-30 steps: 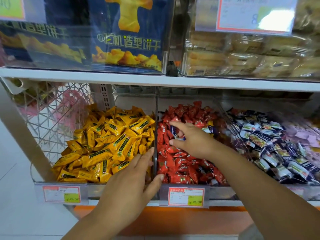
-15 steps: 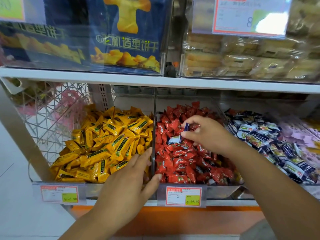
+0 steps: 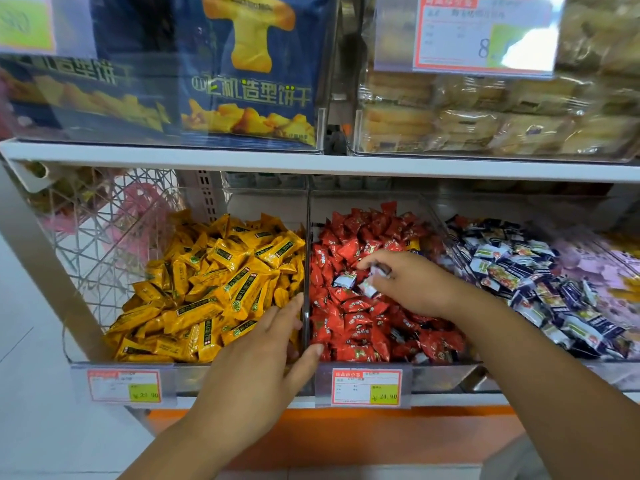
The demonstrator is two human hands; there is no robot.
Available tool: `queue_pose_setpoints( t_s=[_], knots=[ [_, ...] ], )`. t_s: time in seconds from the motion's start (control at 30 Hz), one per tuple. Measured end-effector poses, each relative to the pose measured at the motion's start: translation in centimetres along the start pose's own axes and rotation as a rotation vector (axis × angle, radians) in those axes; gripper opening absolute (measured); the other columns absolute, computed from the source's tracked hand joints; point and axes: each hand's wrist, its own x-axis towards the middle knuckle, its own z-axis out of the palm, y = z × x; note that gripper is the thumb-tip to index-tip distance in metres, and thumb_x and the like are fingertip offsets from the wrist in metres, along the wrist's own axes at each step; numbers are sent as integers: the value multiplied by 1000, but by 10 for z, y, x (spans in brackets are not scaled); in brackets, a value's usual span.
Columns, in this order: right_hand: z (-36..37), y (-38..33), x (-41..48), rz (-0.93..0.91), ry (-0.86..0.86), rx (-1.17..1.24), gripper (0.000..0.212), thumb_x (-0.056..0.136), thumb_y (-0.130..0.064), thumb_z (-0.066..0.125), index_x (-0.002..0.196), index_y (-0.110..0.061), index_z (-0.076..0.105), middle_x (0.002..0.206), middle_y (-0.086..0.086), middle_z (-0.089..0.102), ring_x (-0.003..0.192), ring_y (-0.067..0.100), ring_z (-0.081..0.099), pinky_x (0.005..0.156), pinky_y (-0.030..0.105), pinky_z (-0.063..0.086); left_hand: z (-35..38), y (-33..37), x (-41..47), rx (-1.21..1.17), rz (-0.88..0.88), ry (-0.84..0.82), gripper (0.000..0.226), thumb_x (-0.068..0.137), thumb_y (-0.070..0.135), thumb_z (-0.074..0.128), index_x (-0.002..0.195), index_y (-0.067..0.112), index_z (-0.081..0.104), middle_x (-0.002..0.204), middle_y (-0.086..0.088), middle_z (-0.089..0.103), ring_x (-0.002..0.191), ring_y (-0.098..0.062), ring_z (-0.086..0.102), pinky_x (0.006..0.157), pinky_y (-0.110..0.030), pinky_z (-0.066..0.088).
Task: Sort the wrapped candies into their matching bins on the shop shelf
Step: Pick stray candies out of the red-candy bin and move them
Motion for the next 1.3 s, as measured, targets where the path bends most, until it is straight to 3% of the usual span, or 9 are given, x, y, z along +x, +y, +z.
queue_pose_setpoints(
  t_s=[0.13, 0.23, 0.4, 0.53, 0.77, 0.93, 1.07, 1.17, 1.3],
  knots=[
    [-17, -2, -4, -5, 127, 62, 30, 103, -20, 36, 116, -30, 61, 112, -4, 53, 52, 0, 50, 47, 18, 42, 1, 1, 1, 17, 0, -4, 68, 90, 63, 30, 150, 44, 4, 117, 29, 34, 83, 2, 48, 58, -14, 34],
    [-11, -14, -2, -16, 135, 118, 28, 104, -21, 33, 106, -27, 60, 104, -5, 47, 69, 8, 54, 54, 16, 43, 2, 1, 2, 28, -2, -10, 66, 90, 62, 31, 149, 45, 7, 125, 28, 38, 83, 1, 44, 55, -13, 33],
    [24, -17, 14, -12, 107, -23, 22, 96, -43, 53, 102, -22, 57, 116, -2, 47, 114, 13, 48, 86, 25, 35, 2, 0, 2, 20, -6, -26, 67, 88, 64, 29, 149, 45, 7, 125, 27, 38, 80, 0, 45, 55, -15, 34],
    [32, -17, 19, -30, 100, -85, 30, 91, -43, 61, 110, -20, 63, 111, -7, 50, 106, 9, 48, 85, 24, 37, 1, 0, 1, 18, -2, -35, 70, 85, 67, 24, 149, 45, 5, 117, 30, 36, 74, 2, 50, 53, -15, 34],
    [27, -9, 11, -62, 84, -41, 14, 95, -30, 59, 105, -23, 64, 121, -2, 45, 110, 13, 51, 90, 21, 36, 1, 1, 1, 21, -24, -26, 68, 90, 63, 31, 149, 44, 5, 115, 29, 37, 76, 3, 51, 53, -15, 34],
    [-11, -10, -16, -94, 279, -23, 15, 97, -28, 54, 109, -27, 64, 114, -8, 52, 99, 7, 50, 80, 21, 33, 0, 2, 1, -2, -22, -24, 67, 89, 63, 31, 149, 45, 6, 117, 31, 35, 77, 6, 53, 54, -16, 35],
    [-52, 13, -38, 40, 507, -101, 26, 98, -28, 53, 121, -19, 62, 106, 3, 49, 87, 13, 48, 68, 19, 33, 2, 1, 2, -15, -31, -18, 67, 91, 61, 34, 149, 44, 6, 115, 29, 36, 76, 2, 53, 54, -17, 36],
    [-69, 44, -45, 243, 592, -139, 35, 97, -25, 55, 124, -2, 58, 113, 22, 52, 105, 36, 52, 77, 32, 33, 4, 0, 3, -29, -26, -4, 66, 90, 59, 36, 148, 45, 8, 120, 28, 38, 84, 1, 56, 56, -17, 40],
    [-64, 61, -51, 340, 576, -179, 47, 94, -33, 60, 134, -11, 54, 128, 24, 50, 126, 36, 36, 101, 37, 33, 4, 1, 3, -55, -17, 19, 65, 88, 57, 41, 147, 46, 15, 126, 25, 42, 87, -1, 57, 61, -22, 44]
  ],
)
